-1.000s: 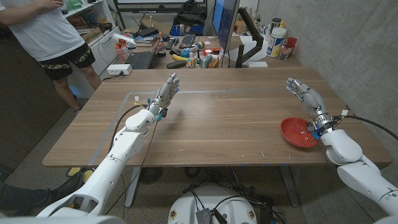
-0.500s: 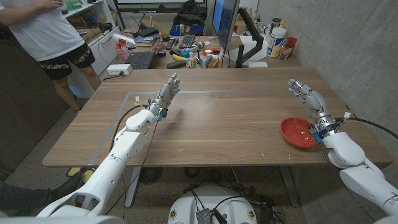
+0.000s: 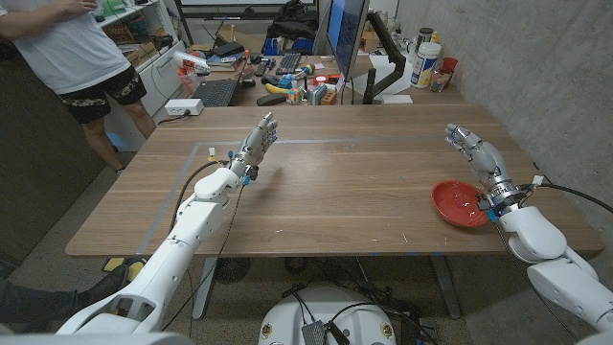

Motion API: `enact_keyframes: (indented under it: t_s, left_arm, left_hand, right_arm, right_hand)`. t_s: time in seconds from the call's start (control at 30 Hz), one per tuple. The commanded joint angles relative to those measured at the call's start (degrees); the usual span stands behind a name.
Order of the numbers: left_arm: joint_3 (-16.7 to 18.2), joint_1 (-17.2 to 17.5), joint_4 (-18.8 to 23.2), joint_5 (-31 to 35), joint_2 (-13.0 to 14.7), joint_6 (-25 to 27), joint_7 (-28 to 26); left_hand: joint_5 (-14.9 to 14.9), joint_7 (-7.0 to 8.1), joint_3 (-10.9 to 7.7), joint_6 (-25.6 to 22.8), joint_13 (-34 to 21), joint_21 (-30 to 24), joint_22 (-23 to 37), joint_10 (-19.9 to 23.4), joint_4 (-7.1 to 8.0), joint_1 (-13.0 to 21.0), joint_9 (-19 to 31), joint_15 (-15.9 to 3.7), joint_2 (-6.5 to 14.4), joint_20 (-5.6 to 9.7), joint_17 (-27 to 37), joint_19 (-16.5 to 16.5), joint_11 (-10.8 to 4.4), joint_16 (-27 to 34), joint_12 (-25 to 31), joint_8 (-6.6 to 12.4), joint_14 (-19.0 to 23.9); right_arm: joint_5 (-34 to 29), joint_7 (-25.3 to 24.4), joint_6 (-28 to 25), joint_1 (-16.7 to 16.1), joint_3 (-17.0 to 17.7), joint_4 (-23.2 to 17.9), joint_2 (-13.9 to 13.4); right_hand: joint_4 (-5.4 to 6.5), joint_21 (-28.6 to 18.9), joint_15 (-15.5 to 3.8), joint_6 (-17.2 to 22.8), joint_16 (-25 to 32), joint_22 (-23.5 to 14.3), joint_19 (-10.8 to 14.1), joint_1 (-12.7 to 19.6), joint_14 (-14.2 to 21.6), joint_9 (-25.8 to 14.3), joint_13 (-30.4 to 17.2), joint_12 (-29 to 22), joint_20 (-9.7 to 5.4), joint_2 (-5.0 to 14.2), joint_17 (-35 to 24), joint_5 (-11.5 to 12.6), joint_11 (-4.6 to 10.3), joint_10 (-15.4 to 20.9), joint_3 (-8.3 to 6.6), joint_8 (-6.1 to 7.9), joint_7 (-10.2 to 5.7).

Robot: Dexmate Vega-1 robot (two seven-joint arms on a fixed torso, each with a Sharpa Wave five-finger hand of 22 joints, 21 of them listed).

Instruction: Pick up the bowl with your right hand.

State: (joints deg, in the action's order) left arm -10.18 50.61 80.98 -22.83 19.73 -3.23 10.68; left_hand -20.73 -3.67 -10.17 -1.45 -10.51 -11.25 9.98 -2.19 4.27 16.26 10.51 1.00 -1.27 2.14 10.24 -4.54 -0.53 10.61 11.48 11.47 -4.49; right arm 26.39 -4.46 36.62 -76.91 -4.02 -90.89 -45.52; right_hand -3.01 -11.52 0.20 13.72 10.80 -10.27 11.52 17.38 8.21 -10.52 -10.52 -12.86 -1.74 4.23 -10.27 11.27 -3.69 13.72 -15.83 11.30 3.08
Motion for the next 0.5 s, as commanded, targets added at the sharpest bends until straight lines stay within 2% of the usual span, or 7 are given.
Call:
enact_keyframes:
  t_s: [0.03,0.5]
  left_arm:
    - [0.03,0.08,0.58,0.25,0.11,0.34,-0.24]
    - [-0.13,0.42,1.47,0.58,0.25,0.73,-0.79]
  left_hand:
    - [0.11,-0.03,0.23,-0.30,-0.28,-0.27,0.33,0.04,0.11,0.43,0.18,-0.11,0.03,-0.13,0.28,-0.46,0.18,0.25,0.16,0.04,0.14]
    - [0.15,-0.02,0.38,-0.31,-0.29,-0.27,0.33,0.07,0.12,0.51,0.18,-0.08,0.12,-0.13,0.28,-0.42,0.02,0.21,0.15,0.00,0.10]
  right_arm:
    - [-0.42,-0.53,-0.45,-2.43,1.74,-1.15,-0.28]
    - [-1.75,-1.11,0.06,-4.96,3.88,-1.98,0.05]
  right_hand:
    - [-0.47,-0.18,0.05,0.48,0.09,-0.08,0.45,0.60,0.38,-0.34,-0.14,-0.28,-0.03,0.18,-0.08,0.39,0.00,0.66,-0.09,0.24,-0.14]
    - [-0.64,-0.13,0.06,0.74,0.06,-0.08,0.48,0.68,0.56,-0.35,-0.15,-0.31,-0.05,0.21,-0.09,0.44,0.10,0.99,-0.12,0.27,-0.26]
